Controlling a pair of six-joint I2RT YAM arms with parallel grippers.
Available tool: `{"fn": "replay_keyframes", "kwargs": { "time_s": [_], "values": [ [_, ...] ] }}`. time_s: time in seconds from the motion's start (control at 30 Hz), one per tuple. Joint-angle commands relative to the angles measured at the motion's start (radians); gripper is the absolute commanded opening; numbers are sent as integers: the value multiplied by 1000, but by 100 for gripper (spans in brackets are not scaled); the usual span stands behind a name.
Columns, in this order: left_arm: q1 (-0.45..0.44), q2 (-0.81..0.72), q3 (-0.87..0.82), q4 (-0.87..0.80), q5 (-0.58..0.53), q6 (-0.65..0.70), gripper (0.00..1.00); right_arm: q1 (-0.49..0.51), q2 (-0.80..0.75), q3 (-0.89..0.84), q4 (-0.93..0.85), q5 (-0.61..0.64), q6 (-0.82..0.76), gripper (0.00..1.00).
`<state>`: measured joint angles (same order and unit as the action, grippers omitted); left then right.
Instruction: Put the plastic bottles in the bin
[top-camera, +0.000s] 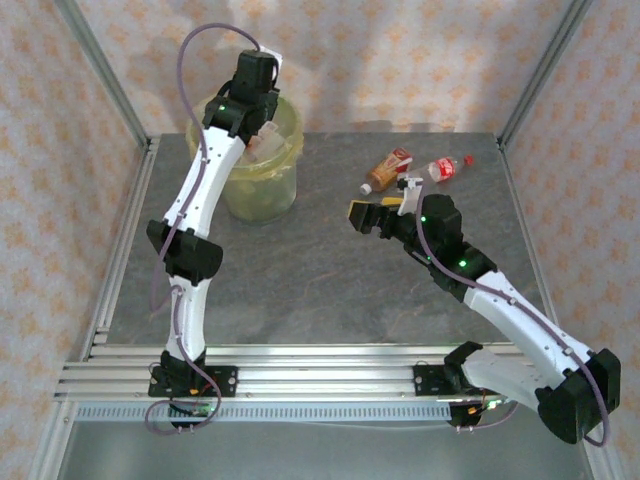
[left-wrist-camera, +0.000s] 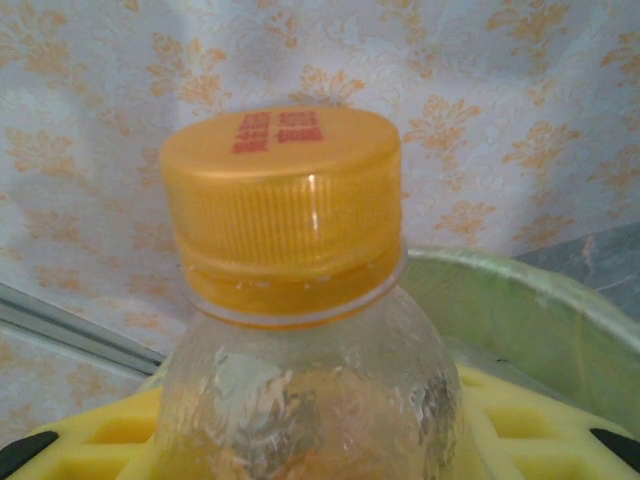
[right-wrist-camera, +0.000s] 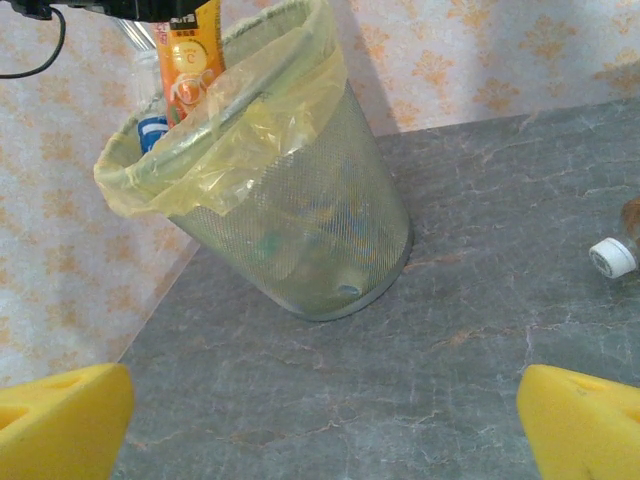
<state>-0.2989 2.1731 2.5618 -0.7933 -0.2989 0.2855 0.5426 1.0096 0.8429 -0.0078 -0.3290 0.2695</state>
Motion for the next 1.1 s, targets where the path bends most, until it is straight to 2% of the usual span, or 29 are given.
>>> {"fn": "replay_keyframes", "kwargs": {
  "time_s": [0.0, 0.17, 0.5, 0.63, 0.9, 1.07],
  "values": [
    [0, -10, 53, 32, 42, -66, 51, -1, 9, -14, 44, -11, 10, 99],
    [0, -41, 44, 128, 36, -98, 51, -1, 25, -13, 53, -22, 13, 99],
    [5, -28, -7, 368, -116, -113, 54, -1, 31, -16, 55, -35, 5, 99],
    [24, -2, 4, 398, -138, -184, 55, -1, 30, -19, 54, -39, 1, 99],
    [98, 23, -1, 313, -63, -394, 57, -1, 18, -26, 47, -36, -8, 99],
    [155, -8, -109, 346, 45, -562, 57, -1, 20, -30, 58, -45, -11, 99]
  ]
}}
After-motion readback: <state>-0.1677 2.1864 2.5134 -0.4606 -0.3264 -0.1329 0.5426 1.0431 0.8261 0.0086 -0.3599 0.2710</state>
